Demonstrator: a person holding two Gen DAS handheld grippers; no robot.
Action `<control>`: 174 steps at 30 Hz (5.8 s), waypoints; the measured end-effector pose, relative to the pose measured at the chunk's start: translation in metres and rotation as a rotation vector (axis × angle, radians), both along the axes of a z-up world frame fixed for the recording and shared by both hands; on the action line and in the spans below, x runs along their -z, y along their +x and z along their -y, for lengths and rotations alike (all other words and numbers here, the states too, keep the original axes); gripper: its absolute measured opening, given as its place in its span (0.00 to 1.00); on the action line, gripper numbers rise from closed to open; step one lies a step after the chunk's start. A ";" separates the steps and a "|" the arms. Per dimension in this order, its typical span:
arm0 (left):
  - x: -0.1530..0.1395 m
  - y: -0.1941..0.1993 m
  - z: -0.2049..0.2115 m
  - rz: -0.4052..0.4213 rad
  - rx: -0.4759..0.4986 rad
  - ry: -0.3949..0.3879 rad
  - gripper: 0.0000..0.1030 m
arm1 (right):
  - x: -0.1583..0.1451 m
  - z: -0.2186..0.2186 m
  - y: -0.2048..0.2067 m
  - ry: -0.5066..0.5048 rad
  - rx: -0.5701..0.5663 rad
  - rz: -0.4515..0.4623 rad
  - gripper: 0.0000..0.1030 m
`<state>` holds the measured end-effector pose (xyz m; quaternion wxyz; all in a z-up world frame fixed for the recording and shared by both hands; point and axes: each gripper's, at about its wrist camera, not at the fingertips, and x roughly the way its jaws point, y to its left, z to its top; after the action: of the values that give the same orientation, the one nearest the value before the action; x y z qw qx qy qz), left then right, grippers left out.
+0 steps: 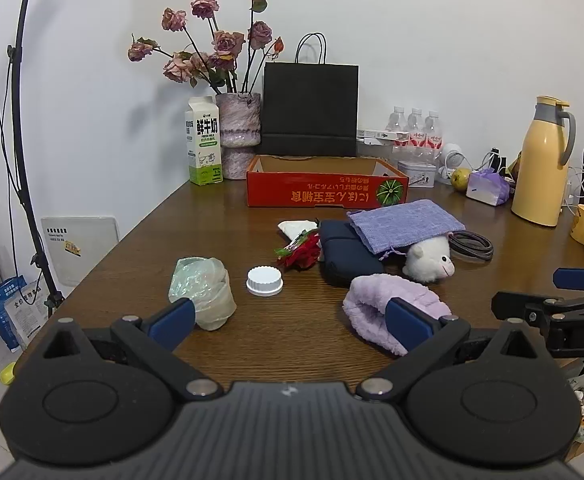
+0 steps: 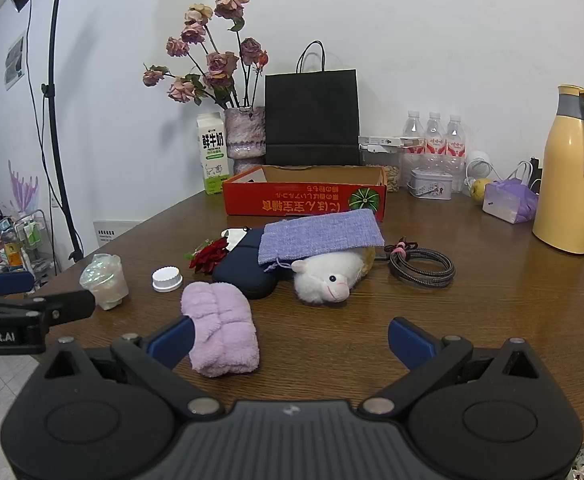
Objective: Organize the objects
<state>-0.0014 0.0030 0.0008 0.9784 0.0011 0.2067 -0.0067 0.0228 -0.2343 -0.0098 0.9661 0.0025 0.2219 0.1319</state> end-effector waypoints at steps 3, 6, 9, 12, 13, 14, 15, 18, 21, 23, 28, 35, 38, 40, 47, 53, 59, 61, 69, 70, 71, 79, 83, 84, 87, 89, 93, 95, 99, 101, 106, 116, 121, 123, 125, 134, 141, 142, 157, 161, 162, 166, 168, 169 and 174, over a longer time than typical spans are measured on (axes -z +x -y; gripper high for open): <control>0.000 0.000 -0.001 -0.001 -0.004 0.001 1.00 | 0.000 0.000 0.000 -0.001 0.000 0.000 1.00; 0.000 0.000 -0.001 -0.002 -0.005 -0.001 1.00 | -0.001 0.000 0.000 -0.001 0.000 0.001 1.00; 0.001 0.000 -0.001 -0.003 -0.007 -0.002 1.00 | 0.000 -0.001 0.000 0.000 0.000 0.000 1.00; 0.001 0.000 -0.002 -0.004 -0.009 -0.004 1.00 | 0.000 -0.001 0.000 -0.001 0.000 0.001 1.00; 0.001 0.000 -0.002 -0.005 -0.010 -0.005 1.00 | 0.000 -0.001 0.000 -0.001 0.000 0.000 1.00; 0.001 0.000 -0.003 -0.004 -0.011 -0.007 1.00 | 0.000 -0.002 0.000 -0.001 0.000 0.001 1.00; 0.002 0.000 -0.003 -0.005 -0.012 -0.008 1.00 | 0.000 -0.002 0.000 -0.001 0.000 0.001 1.00; 0.002 0.000 -0.003 -0.007 -0.013 -0.008 1.00 | 0.000 -0.002 0.000 -0.001 0.001 0.000 1.00; 0.002 0.000 -0.003 -0.007 -0.013 -0.009 1.00 | 0.000 -0.001 0.000 -0.001 0.000 0.001 1.00; 0.002 0.000 -0.003 -0.007 -0.013 -0.009 1.00 | 0.000 -0.001 0.000 -0.001 0.000 0.001 1.00; 0.003 0.000 -0.003 -0.008 -0.013 -0.010 1.00 | 0.000 -0.001 0.000 -0.002 0.001 0.001 1.00; 0.006 -0.001 -0.005 -0.013 -0.016 -0.015 1.00 | 0.001 -0.002 0.000 -0.002 0.001 0.001 1.00; 0.005 -0.001 -0.004 -0.017 -0.017 -0.015 1.00 | 0.001 -0.002 0.000 -0.002 0.001 0.000 1.00; 0.005 0.000 -0.004 -0.018 -0.017 -0.016 1.00 | 0.001 -0.002 0.000 -0.002 0.002 0.000 1.00; 0.005 0.000 -0.004 -0.019 -0.017 -0.016 1.00 | 0.001 -0.002 -0.001 -0.003 0.003 0.001 1.00; 0.006 0.000 -0.004 -0.020 -0.017 -0.017 1.00 | 0.002 -0.002 0.000 -0.004 0.004 0.001 1.00; 0.006 0.000 -0.004 -0.020 -0.017 -0.017 1.00 | 0.002 -0.002 0.000 -0.004 0.004 0.000 1.00; 0.007 -0.001 -0.004 -0.020 -0.017 -0.018 1.00 | 0.002 -0.001 0.000 -0.004 0.004 0.001 1.00; 0.007 -0.001 -0.004 -0.019 -0.014 -0.017 1.00 | 0.000 0.001 0.001 -0.004 0.004 0.000 1.00; 0.007 -0.001 -0.005 -0.019 -0.015 -0.018 1.00 | -0.001 0.002 0.002 -0.004 0.005 0.000 1.00; 0.007 -0.001 -0.004 -0.019 -0.015 -0.018 1.00 | 0.004 -0.004 -0.001 -0.004 0.005 -0.001 1.00; 0.007 -0.001 -0.005 -0.020 -0.014 -0.018 1.00 | 0.001 -0.002 0.000 -0.004 0.005 0.000 1.00; 0.008 -0.001 -0.005 -0.020 -0.014 -0.019 1.00 | 0.002 -0.002 -0.001 -0.004 0.005 -0.001 1.00; 0.008 -0.001 -0.005 -0.020 -0.014 -0.019 1.00 | 0.002 -0.002 -0.001 -0.004 0.005 0.000 1.00; 0.008 -0.001 -0.005 -0.020 -0.013 -0.019 1.00 | 0.002 -0.002 -0.001 -0.004 0.006 -0.001 1.00; 0.008 -0.001 -0.005 -0.021 -0.014 -0.019 1.00 | 0.002 -0.002 -0.001 -0.004 0.005 -0.001 1.00; 0.008 -0.001 -0.005 -0.021 -0.014 -0.020 1.00 | 0.002 -0.002 0.000 -0.004 0.005 -0.001 1.00; 0.008 -0.001 -0.005 -0.021 -0.014 -0.020 1.00 | 0.002 -0.002 0.000 -0.005 0.006 -0.002 1.00; 0.008 -0.001 -0.005 -0.021 -0.013 -0.020 1.00 | 0.002 -0.001 0.001 -0.005 0.006 -0.002 1.00; 0.008 -0.001 -0.005 -0.020 -0.015 -0.019 1.00 | 0.002 -0.001 0.001 -0.005 0.006 -0.002 1.00; 0.012 0.001 -0.010 -0.025 -0.026 -0.023 1.00 | 0.002 -0.006 0.002 -0.004 0.002 -0.003 1.00; 0.017 0.014 -0.024 -0.043 -0.052 -0.025 1.00 | 0.012 -0.021 0.021 -0.006 -0.037 -0.039 1.00; 0.022 0.023 -0.035 -0.051 -0.071 -0.028 1.00 | 0.019 -0.033 0.033 -0.009 -0.066 -0.066 1.00; 0.025 0.028 -0.040 -0.054 -0.078 -0.033 1.00 | 0.022 -0.039 0.039 -0.015 -0.075 -0.075 1.00; 0.027 0.032 -0.046 -0.057 -0.085 -0.034 1.00 | 0.025 -0.044 0.046 -0.022 -0.080 -0.084 1.00; 0.035 0.052 -0.066 -0.065 -0.095 -0.029 1.00 | 0.040 -0.069 0.077 -0.048 -0.095 -0.123 1.00; 0.040 0.070 -0.074 -0.077 -0.083 -0.021 1.00 | 0.047 -0.077 0.093 -0.049 -0.094 -0.145 0.93; 0.041 0.072 -0.075 -0.079 -0.081 -0.022 1.00 | 0.048 -0.078 0.094 -0.050 -0.095 -0.149 0.92; 0.046 0.097 -0.083 -0.096 -0.064 -0.016 1.00 | 0.049 -0.077 0.106 -0.028 -0.098 -0.124 0.42; 0.047 0.104 -0.084 -0.095 -0.062 -0.016 1.00 | 0.046 -0.073 0.107 -0.029 -0.077 -0.113 0.42; 0.048 0.105 -0.084 -0.095 -0.062 -0.017 1.00 | 0.046 -0.072 0.108 -0.029 -0.072 -0.113 0.42; 0.049 0.113 -0.085 -0.094 -0.060 -0.021 0.96 | 0.046 -0.070 0.107 -0.026 -0.059 -0.110 0.42; 0.050 0.117 -0.085 -0.100 -0.055 -0.033 0.81 | 0.045 -0.069 0.107 -0.026 -0.057 -0.107 0.42; 0.051 0.119 -0.086 -0.104 -0.052 -0.040 0.77 | 0.045 -0.069 0.107 -0.026 -0.057 -0.106 0.42; 0.055 0.122 -0.084 -0.115 -0.044 -0.053 0.45 | 0.043 -0.068 0.107 -0.024 -0.056 -0.103 0.42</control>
<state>0.1207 0.0865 -0.0540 0.9645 -0.0299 0.2623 0.0091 0.1299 -0.1660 -0.0532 0.9493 -0.0083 0.2730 0.1558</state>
